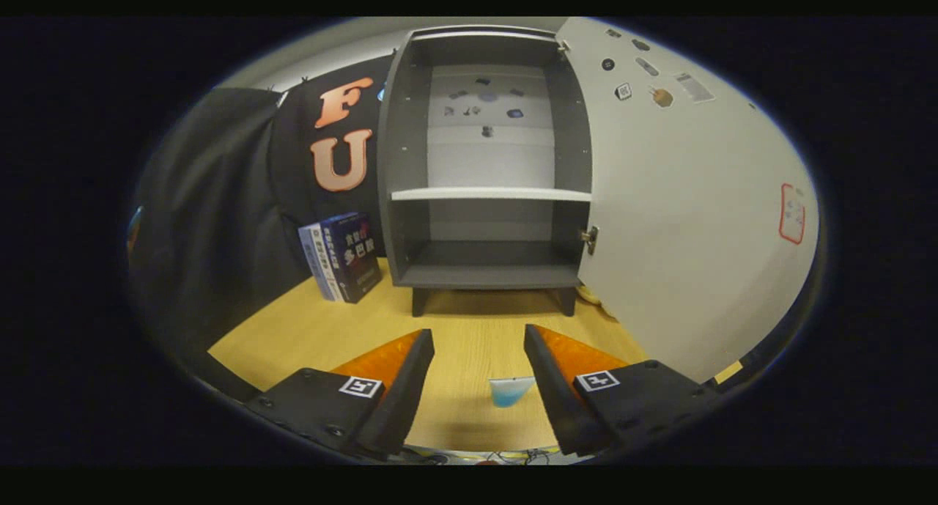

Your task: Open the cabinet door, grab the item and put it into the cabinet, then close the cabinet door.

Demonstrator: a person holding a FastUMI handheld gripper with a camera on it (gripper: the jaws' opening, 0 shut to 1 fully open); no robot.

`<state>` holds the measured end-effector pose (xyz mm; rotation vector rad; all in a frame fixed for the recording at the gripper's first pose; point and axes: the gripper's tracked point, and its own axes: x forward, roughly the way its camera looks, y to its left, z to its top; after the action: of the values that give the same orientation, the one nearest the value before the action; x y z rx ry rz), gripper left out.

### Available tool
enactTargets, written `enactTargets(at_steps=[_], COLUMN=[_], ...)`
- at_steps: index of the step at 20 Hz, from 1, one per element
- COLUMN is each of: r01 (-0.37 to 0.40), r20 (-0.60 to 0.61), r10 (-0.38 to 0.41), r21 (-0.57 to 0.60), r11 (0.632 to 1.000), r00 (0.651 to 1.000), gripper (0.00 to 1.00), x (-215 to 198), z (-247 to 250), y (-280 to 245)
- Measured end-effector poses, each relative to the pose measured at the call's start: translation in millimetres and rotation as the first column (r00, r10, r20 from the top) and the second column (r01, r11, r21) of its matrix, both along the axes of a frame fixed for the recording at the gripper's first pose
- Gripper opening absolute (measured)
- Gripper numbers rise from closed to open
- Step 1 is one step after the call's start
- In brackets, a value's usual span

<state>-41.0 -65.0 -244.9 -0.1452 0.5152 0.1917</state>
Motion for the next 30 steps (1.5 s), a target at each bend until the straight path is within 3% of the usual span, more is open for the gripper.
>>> enactTargets(at_steps=[6, 12, 21, 23, 26, 30], r01=[0.049, 0.100, 0.114, 0.125, 0.148, 0.184], r20=[-0.096, -0.148, -0.249, -0.272, -0.278, -0.289], r10=[-0.054, -0.103, -0.118, -0.125, -0.146, -0.184], r21=[-0.053, -0.027, -0.032, -0.018, -0.014, -0.029], r11=[0.997, 0.995, 0.993, 0.992, 0.989, 0.983], r00=[0.994, 0.984, 0.961, 0.954, 0.949, 0.940], gripper=[0.92, 0.92, 0.91, 0.84, 0.55, 0.53], x=[3.7, 10.2, 6.9, 5.0, 3.6, 5.2], z=[-66.4, -103.9, -147.1, -152.1, -153.1, -142.6], y=[-22.6, -40.3, -49.0, -49.5, -52.0, -48.2])
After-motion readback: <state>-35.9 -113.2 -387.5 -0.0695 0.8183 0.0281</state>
